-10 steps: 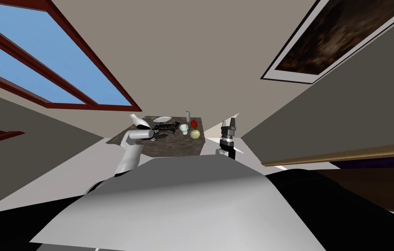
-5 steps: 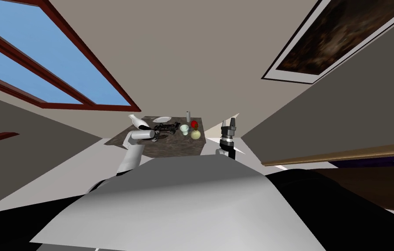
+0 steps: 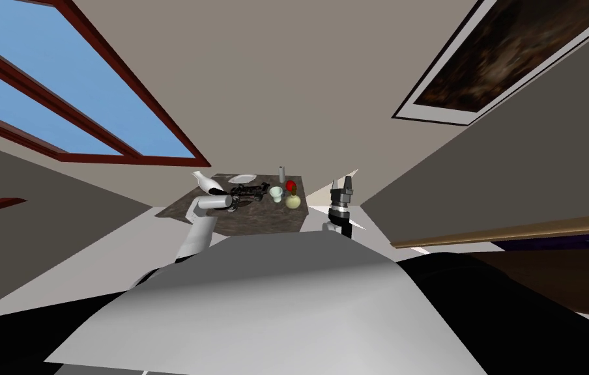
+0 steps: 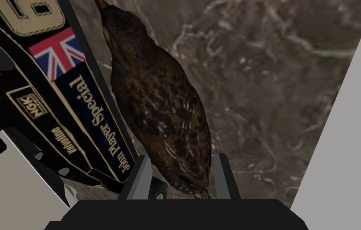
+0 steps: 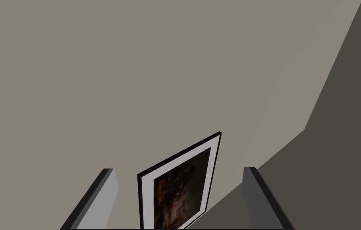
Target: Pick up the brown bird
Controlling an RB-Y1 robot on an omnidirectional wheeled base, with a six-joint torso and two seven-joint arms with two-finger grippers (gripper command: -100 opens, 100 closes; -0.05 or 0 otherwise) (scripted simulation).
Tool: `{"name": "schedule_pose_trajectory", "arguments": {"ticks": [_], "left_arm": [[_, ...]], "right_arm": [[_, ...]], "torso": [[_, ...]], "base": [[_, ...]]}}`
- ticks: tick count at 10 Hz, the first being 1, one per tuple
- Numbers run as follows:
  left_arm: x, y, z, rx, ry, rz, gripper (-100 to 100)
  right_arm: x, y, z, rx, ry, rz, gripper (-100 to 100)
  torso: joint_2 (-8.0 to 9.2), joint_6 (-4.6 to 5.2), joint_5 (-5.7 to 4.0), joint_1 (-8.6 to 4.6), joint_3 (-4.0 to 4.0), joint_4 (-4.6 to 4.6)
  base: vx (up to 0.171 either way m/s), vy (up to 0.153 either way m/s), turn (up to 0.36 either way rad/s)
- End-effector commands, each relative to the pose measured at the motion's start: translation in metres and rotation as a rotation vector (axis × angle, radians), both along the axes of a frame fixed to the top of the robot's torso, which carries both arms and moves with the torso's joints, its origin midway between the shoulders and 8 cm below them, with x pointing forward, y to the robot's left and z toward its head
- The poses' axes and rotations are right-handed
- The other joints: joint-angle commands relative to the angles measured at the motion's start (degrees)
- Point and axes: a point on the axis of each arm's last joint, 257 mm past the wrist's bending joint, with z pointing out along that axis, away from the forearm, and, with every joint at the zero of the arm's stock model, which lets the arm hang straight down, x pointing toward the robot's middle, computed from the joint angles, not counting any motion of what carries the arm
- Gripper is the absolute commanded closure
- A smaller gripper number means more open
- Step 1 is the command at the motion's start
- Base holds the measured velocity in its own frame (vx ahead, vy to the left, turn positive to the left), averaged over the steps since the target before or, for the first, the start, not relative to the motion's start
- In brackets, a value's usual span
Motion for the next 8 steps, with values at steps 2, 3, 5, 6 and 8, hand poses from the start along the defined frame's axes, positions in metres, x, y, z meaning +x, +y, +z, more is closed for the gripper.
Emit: {"name": "schedule_pose_trajectory", "arguments": {"ticks": [2, 3, 5, 6, 8], "left_arm": [[0.0, 0.0, 0.0, 0.0, -0.001, 0.0, 100], [0.0, 0.0, 0.0, 0.0, -0.001, 0.0, 100], [-0.001, 0.0, 0.009, 0.0, 0.0, -0.004, 100], [-0.002, -0.001, 0.013, 0.0, 0.0, -0.005, 100], [-0.002, -0.001, 0.012, 0.001, -0.001, -0.005, 0]], "right_arm": [[0.0, 0.0, 0.0, 0.0, 0.0, 0.0, 0], [0.0, 0.0, 0.0, 0.0, 0.0, 0.0, 0], [0.0, 0.0, 0.0, 0.0, 0.0, 0.0, 0], [0.0, 0.0, 0.0, 0.0, 0.0, 0.0, 0], [0.0, 0.0, 0.0, 0.0, 0.0, 0.0, 0]], "torso": [[0.01, -0.01, -0.01, 0.0, 0.0, 0.0], [0.01, -0.02, -0.01, 0.0, 0.01, 0.0], [0.02, -0.03, -0.01, 0.0, 0.01, 0.01], [0.1, -0.04, -0.04, -0.07, 0.06, 0.03], [0.1, -0.04, -0.03, -0.07, 0.06, 0.03]], "base": [[0.0, 0.0, 0.0], [0.0, 0.0, 0.0], [-0.009, -0.008, 0.01], [-0.022, -0.023, 0.029], [-0.004, -0.005, 0.003]]}}
